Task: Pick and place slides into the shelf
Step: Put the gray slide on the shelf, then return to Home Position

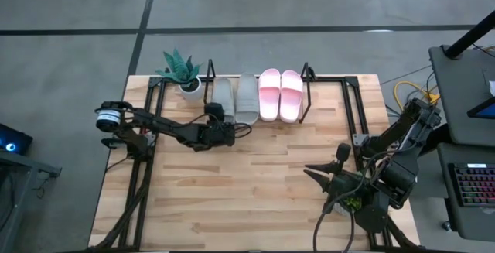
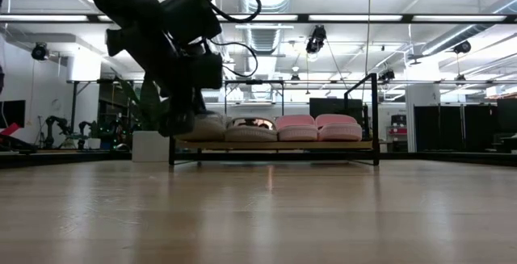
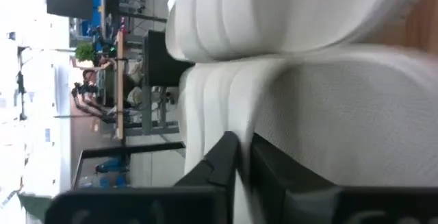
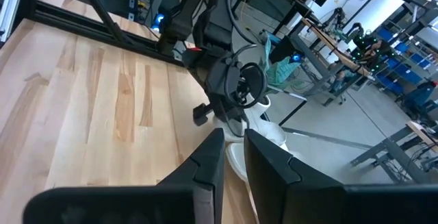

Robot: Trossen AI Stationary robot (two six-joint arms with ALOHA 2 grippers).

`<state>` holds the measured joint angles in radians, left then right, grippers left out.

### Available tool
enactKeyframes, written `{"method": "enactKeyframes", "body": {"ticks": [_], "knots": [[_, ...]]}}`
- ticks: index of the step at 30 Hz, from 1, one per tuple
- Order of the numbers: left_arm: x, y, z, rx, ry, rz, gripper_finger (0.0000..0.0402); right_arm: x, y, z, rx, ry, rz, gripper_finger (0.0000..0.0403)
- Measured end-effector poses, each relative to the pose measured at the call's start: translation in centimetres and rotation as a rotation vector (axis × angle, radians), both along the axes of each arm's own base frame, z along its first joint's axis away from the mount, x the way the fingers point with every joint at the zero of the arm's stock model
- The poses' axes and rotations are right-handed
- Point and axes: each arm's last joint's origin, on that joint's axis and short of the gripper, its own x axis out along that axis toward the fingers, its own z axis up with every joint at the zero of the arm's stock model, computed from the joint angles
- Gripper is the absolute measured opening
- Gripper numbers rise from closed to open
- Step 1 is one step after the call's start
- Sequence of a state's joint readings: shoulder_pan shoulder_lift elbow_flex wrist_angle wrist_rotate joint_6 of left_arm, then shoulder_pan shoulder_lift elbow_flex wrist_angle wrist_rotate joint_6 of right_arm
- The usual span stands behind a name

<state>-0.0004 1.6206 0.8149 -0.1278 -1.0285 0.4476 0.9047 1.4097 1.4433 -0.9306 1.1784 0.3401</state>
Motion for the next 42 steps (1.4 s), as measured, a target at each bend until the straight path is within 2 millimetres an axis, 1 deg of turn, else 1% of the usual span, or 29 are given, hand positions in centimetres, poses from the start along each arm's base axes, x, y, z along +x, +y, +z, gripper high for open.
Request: {"method": "enactKeyframes", "body": {"ticks": [1,7,18,23,28,34,39,42], "knots": [[0.0,0.0,0.0,-0.008,0.0,-0.008,0.0009,0.0,0.0,0.0,0.0,0.0,0.0,0.0048],[0.0,0.0,0.0,0.016,0.032,-0.01,0.0003,0.0,0.0,0.0,0.0,0.001,0.001,0.0048],[-0.1,0.2,0.1,0.066,0.055,0.013,0.0001,0.0,0.0,0.0,0.001,0.002,0.002,0.0048],[0.0,0.2,0.0,0.021,0.038,-0.017,0.0007,0.0,0.0,0.0,0.002,0.002,0.002,0.0048],[0.1,0.1,-0.1,-0.032,0.038,-0.056,0.0046,0.0,0.0,0.0,0.002,0.001,0.002,0.0048],[0.2,0.0,0.1,-0.064,0.03,-0.087,0.0132,0.0,0.0,0.0,0.002,0.001,0.002,0.0048],[0.1,-0.2,1.1,-0.155,-0.038,-0.139,0.0205,0.0,0.0,0.0,0.002,0.001,0.002,0.0048],[-0.3,-0.2,1.9,-0.186,-0.088,-0.147,0.0229,0.0,0.0,0.0,0.002,0.001,0.002,0.0048]]}}
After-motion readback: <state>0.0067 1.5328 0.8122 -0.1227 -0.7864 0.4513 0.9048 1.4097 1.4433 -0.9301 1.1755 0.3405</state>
